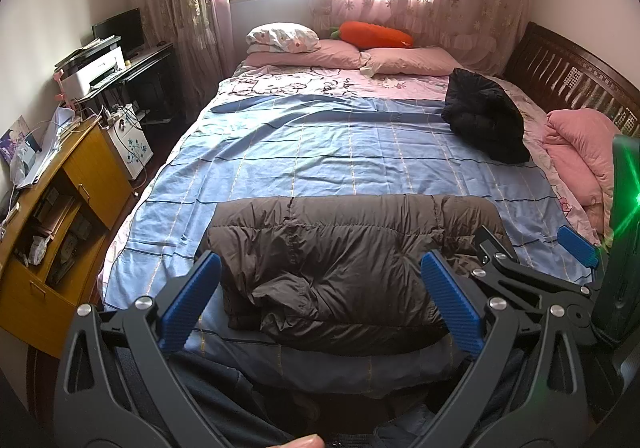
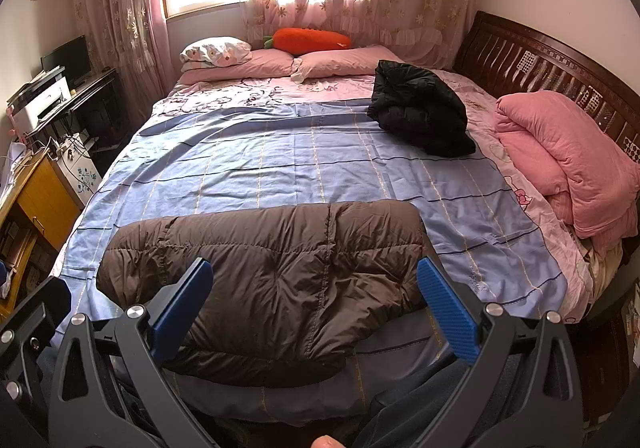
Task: Fold large clothes
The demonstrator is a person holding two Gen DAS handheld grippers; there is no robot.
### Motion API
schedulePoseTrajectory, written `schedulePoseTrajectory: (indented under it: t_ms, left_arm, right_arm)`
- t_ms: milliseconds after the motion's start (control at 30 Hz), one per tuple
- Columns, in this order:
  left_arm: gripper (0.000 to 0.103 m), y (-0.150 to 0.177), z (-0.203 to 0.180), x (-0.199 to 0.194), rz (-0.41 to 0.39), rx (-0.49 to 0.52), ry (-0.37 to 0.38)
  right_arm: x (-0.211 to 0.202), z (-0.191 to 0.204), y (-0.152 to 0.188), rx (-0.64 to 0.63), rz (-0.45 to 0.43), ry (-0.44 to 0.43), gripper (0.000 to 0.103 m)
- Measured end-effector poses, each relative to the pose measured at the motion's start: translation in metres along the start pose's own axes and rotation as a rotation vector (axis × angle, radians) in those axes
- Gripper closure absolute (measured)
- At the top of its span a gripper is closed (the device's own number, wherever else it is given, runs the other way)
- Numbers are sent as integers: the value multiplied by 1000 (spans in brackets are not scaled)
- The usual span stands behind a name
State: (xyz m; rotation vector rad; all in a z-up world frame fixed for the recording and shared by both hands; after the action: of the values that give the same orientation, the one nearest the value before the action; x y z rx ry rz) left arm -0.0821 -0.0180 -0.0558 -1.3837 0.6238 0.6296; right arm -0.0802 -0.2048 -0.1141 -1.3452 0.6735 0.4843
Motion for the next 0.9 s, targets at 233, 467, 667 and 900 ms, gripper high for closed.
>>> schedulePoseTrajectory:
  t_ms: [233, 467, 667, 900]
  left_arm:
    - [2, 0, 0, 0, 0, 3, 2]
    - [2, 0, 0, 0, 1, 2, 0]
    - [2, 0, 0, 1, 2, -3, -20]
    - [2, 2, 1, 1, 8, -9, -11]
  right_arm:
    - [0, 0, 0, 0, 0, 0, 1]
    - [-1, -1, 0, -1, -3, 5, 1]
    - [-2, 0, 1, 3, 0, 4, 1]
    - [-1, -1, 2, 5, 1, 6, 1]
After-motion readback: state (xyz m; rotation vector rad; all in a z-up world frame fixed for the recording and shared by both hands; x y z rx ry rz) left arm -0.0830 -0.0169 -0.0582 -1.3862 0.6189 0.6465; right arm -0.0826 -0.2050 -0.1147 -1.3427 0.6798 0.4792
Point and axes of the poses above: each gripper's, at about its wrist camera, not at the fingertips, and x roughly the way its jaws point, z to its left, y to its underside, the point moved 8 cm from there along x, roughly the way its jaws point, and after that the axes turned 7 degrees about x, right-handed, at the moved point
